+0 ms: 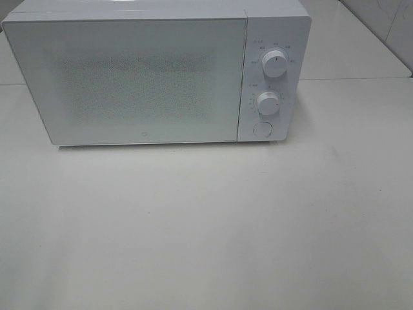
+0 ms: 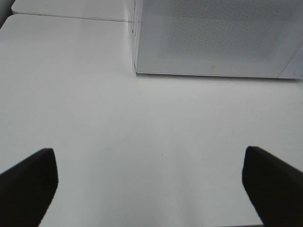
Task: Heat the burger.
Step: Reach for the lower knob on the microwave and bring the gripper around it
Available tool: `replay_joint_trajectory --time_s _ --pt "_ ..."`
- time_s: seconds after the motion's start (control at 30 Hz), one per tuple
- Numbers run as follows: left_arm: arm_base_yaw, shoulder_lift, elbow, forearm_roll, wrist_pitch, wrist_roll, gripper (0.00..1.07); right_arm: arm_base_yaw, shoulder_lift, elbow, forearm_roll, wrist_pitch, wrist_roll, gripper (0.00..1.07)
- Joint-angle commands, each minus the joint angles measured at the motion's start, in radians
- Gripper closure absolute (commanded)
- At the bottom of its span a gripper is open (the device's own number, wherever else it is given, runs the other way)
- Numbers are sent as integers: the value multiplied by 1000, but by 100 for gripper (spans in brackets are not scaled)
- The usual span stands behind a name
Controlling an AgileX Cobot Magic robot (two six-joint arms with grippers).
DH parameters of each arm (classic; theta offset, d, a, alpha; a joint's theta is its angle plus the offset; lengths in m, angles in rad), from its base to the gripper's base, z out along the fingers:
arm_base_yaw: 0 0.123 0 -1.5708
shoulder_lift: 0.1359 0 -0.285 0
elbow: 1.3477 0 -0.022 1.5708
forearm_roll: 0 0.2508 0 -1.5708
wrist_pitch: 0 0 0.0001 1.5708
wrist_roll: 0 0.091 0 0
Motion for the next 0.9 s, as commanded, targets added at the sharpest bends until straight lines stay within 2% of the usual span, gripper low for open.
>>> replay_joint_trajectory --time_s 0.03,0.9 --pt "4 -22 1 -10 -11 -8 8 -3 -25 2 0 -5 -6 32" --pt "4 -21 1 -10 -11 -8 9 -3 -25 2 0 -5 -6 32"
